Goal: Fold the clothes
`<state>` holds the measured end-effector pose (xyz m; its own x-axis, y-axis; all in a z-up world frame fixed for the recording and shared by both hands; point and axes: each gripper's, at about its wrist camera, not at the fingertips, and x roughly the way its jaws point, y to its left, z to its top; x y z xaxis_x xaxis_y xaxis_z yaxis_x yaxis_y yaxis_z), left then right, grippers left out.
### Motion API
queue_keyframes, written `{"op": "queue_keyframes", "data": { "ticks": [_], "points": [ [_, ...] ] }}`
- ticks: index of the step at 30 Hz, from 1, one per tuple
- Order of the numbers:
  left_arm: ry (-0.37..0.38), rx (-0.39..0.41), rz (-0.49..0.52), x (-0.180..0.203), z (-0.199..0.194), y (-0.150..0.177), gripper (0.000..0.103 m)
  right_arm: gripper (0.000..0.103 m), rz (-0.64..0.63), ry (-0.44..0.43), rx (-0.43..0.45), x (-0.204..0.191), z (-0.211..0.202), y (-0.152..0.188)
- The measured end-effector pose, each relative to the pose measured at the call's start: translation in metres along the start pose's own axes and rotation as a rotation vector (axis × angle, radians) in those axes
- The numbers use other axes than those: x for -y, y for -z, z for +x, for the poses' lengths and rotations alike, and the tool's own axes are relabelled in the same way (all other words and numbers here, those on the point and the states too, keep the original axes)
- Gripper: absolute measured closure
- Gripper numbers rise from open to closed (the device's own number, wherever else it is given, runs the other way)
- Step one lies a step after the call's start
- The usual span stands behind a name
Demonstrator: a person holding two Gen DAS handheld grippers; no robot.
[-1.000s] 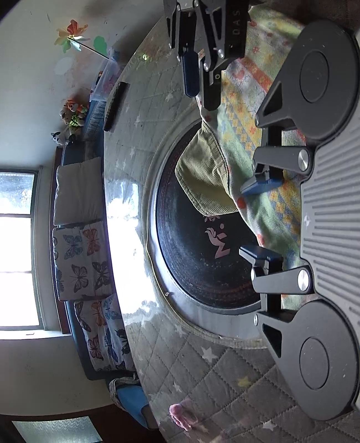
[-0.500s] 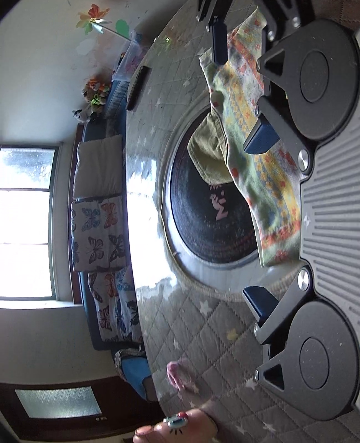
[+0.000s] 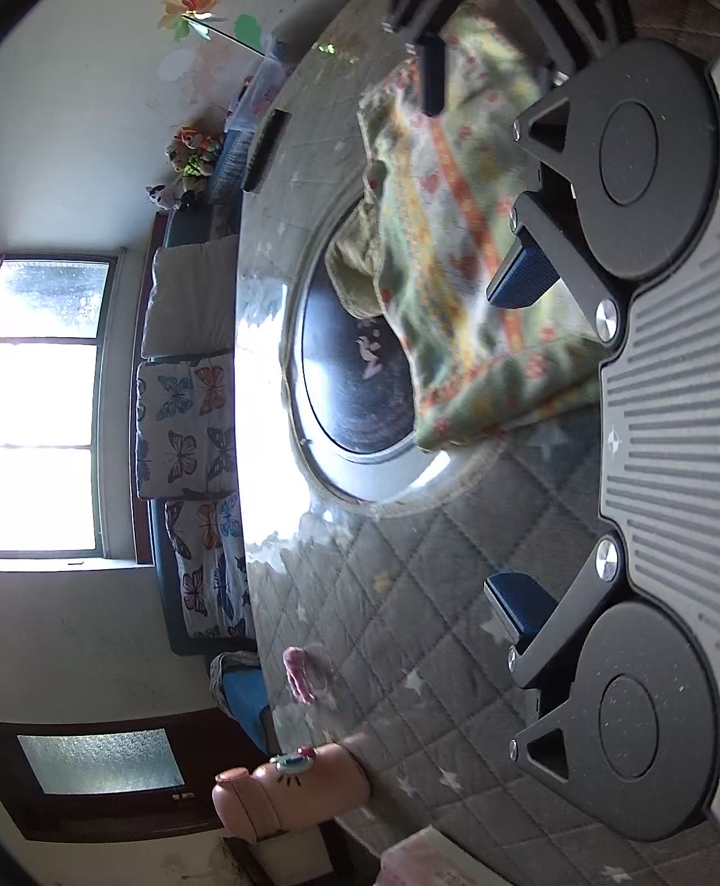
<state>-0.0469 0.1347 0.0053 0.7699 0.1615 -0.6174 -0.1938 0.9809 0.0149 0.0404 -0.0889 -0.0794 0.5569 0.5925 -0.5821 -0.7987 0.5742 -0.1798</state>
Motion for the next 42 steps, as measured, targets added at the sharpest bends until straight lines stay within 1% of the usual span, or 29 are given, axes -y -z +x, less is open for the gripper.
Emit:
{"op": "queue_keyframes", "data": {
  "ticks": [2,4,6,9,12,15,19,21,25,28,31,32,33,34,35,37,39,41,42],
  "points": [
    [0.003,-0.001,-0.001,-0.001,-0.005,0.007,0.0,0.015,-0.003,-0.008,0.025,-0.003,-0.005,-0.004],
    [0.008,-0.004,0.008,0.001,-0.007,0.013,0.0,0.013,-0.01,-0.02,0.03,-0.008,-0.004,-0.006],
    [-0.004,-0.013,0.029,0.004,-0.005,0.018,0.0,0.013,-0.021,-0.031,0.025,-0.014,-0.001,-0.005],
    [-0.032,-0.034,0.055,0.008,-0.001,0.025,0.0,0.013,-0.031,-0.025,0.012,-0.02,0.004,-0.001],
    [-0.029,-0.029,0.045,0.005,-0.003,0.029,0.0,0.013,-0.033,-0.034,0.024,-0.019,-0.002,-0.006],
    [-0.024,-0.029,0.028,0.002,-0.004,0.029,0.0,0.013,-0.055,-0.046,0.052,-0.025,-0.005,-0.015],
    [-0.012,-0.032,-0.008,-0.005,-0.005,0.029,0.0,0.013,-0.071,-0.075,0.012,-0.034,0.01,-0.013],
    [-0.01,-0.026,-0.024,-0.01,-0.009,0.027,0.0,0.013,-0.079,-0.072,0.011,-0.036,0.011,-0.013],
    [-0.045,-0.012,-0.05,-0.022,-0.011,0.018,0.0,0.013,-0.104,-0.1,0.037,-0.038,0.003,-0.023],
    [-0.064,-0.017,-0.113,-0.034,-0.007,0.008,0.0,0.015,-0.141,-0.141,0.047,-0.046,-0.001,-0.03],
    [-0.061,-0.026,-0.176,-0.042,-0.004,0.002,0.0,0.024,-0.222,-0.214,0.032,-0.067,0.002,-0.034],
    [-0.059,-0.029,-0.194,-0.044,-0.003,0.0,0.0,0.03,-0.251,-0.231,0.025,-0.074,0.004,-0.034],
    [-0.052,-0.031,-0.207,-0.045,-0.003,-0.002,0.0,0.033,-0.274,-0.242,0.02,-0.08,0.007,-0.034],
    [-0.039,-0.033,-0.218,-0.046,-0.002,-0.003,0.002,0.041,-0.297,-0.252,0.014,-0.085,0.009,-0.034],
    [-0.025,-0.035,-0.228,-0.046,-0.002,-0.005,0.002,0.049,-0.315,-0.259,0.008,-0.089,0.012,-0.034],
    [0.006,-0.045,-0.247,-0.045,0.0,-0.006,0.005,0.055,-0.339,-0.263,-0.004,-0.095,0.017,-0.034],
    [0.041,-0.061,-0.269,-0.043,0.003,-0.006,0.007,0.06,-0.358,-0.264,-0.012,-0.099,0.021,-0.034],
    [0.077,-0.079,-0.294,-0.041,0.006,-0.005,0.008,0.08,-0.359,-0.255,-0.008,-0.099,0.02,-0.033],
    [0.095,-0.088,-0.307,-0.04,0.008,-0.004,0.008,0.081,-0.351,-0.258,-0.007,-0.098,0.02,-0.034]
  ]
}}
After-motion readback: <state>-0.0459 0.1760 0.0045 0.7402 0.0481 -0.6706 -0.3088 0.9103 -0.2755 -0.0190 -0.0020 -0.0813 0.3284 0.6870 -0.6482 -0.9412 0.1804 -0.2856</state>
